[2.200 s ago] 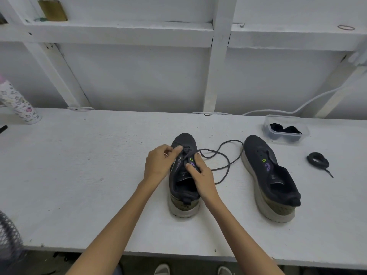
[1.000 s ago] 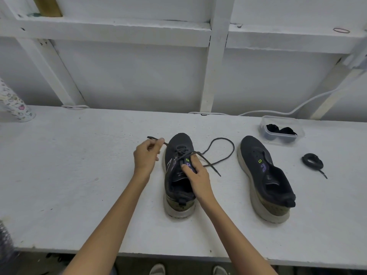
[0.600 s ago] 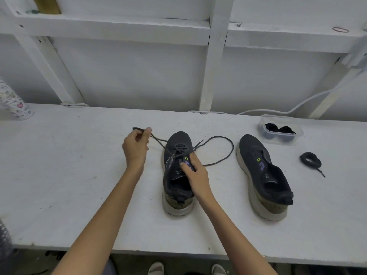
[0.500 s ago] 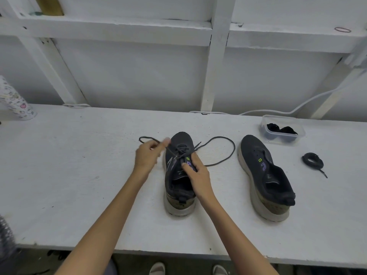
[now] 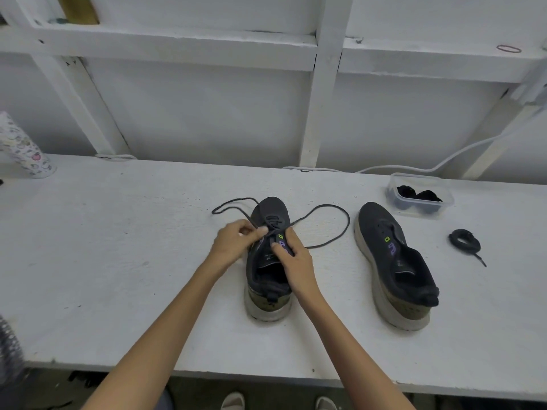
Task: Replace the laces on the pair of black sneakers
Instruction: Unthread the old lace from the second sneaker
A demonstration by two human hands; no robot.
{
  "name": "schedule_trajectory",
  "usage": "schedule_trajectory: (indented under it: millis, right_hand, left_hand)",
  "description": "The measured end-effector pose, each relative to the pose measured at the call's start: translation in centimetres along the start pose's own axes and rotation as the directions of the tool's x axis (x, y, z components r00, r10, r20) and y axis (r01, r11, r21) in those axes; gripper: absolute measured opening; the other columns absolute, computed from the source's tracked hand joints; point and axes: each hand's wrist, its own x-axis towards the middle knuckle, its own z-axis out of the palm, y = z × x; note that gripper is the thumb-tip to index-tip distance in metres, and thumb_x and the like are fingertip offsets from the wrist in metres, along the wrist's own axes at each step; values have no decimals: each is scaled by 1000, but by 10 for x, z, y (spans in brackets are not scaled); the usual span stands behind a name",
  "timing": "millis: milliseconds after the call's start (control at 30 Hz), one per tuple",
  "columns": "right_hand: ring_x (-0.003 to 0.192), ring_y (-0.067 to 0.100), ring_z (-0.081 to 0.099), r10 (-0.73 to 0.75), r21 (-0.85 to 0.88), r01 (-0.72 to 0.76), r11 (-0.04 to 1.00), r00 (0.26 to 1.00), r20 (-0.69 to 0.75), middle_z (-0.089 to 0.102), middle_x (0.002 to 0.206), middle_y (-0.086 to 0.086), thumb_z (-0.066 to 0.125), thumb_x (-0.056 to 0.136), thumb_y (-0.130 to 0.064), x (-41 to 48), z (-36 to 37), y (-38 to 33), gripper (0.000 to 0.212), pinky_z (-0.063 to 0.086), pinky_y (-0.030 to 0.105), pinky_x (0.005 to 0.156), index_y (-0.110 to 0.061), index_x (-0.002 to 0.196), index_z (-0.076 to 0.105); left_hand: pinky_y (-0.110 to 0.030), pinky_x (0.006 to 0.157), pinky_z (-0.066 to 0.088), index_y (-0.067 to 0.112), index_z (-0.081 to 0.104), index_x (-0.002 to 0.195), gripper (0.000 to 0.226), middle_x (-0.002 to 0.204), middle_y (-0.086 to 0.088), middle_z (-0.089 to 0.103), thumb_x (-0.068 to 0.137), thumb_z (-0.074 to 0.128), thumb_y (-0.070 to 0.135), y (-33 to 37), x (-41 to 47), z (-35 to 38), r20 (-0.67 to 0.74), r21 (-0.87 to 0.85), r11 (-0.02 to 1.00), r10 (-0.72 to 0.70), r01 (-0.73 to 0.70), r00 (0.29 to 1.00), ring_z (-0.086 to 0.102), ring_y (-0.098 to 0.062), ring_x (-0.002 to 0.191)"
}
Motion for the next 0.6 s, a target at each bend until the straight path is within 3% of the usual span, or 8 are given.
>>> schedule_trajectory:
  millis: [67, 133, 233, 400, 467, 533, 567, 600]
  right_hand:
    - [131, 26, 49, -2, 4, 2, 1000, 1000, 5, 55, 139, 9, 56, 78, -49, 0, 0, -1, 66, 39, 49, 111, -19, 137, 52]
    - [130, 25, 50, -1, 15, 0, 1000, 1000, 8, 56, 138, 8, 57, 78, -48, -1, 0, -1, 65, 40, 50, 111, -19, 136, 53]
    - [134, 27, 46, 13, 14, -14, 1000, 1000, 7, 53, 141, 9, 57, 78, -51, 0, 1, 2, 69, 38, 51, 112, -17, 138, 50]
    - [135, 24, 46, 35, 21, -35, 999, 999, 8, 52, 143, 7, 58, 79, -56, 0, 0, 1, 70, 37, 49, 113, -19, 138, 51]
    - [134, 18, 47, 25, 30, -25, 999, 1000, 6, 54, 142, 2, 56, 81, -63, -3, -2, -5, 68, 37, 43, 114, -23, 136, 55]
    - [125, 9, 53, 8, 51, -7, 999, 1000, -17, 62, 130, -8, 53, 89, -57, -4, -5, -10, 41, 42, 33, 107, -35, 121, 66]
    - [115, 7, 58, -8, 46, 10, 999, 999, -32, 66, 117, -12, 52, 95, -48, -4, -8, -14, 23, 45, 30, 100, -40, 106, 70]
    - [106, 7, 60, -36, 17, 37, 999, 998, -54, 68, 106, -13, 52, 98, -38, -2, -10, -16, 19, 47, 29, 92, -41, 95, 70]
  left_hand:
    - [-30, 65, 45, 18, 63, 80, 20, 76, 4, 64, 88, 69, 35, 0, 0, 3, -8, 16, 999, 46, -46, 999, 59, -18, 74]
    - [-33, 61, 47, 11, 62, 84, 20, 76, 1, 62, 92, 64, 29, 5, 1, 1, -149, -54, 997, 54, -63, 987, 59, -18, 69]
    - [-24, 51, 46, 8, 57, 95, 20, 86, 0, 60, 98, 56, 27, 13, -1, -4, -333, -259, 963, -23, -68, 943, 57, -10, 64]
    - [-23, 53, 49, 12, 63, 93, 27, 87, -3, 66, 92, 63, 40, 11, -10, -1, -121, -235, 971, -63, 33, 991, 57, -11, 66]
    - [-26, 66, 53, 17, 64, 93, 27, 93, -1, 68, 91, 62, 44, 10, -20, 7, -102, -248, 968, -66, 39, 993, 62, -12, 76]
    - [-27, 86, 49, 21, 64, 108, 30, 107, 6, 66, 91, 60, 46, 9, -33, 17, -115, -205, 979, -38, 14, 993, 61, -11, 97]
    - [-24, 92, 45, 23, 61, 115, 31, 113, 10, 62, 93, 60, 44, 9, -39, 23, -102, -211, 978, -13, -9, 995, 58, -7, 105]
    - [-18, 94, 41, 29, 58, 119, 28, 117, 14, 58, 94, 59, 40, 9, -44, 28, -76, -236, 971, 20, -38, 997, 55, -1, 109]
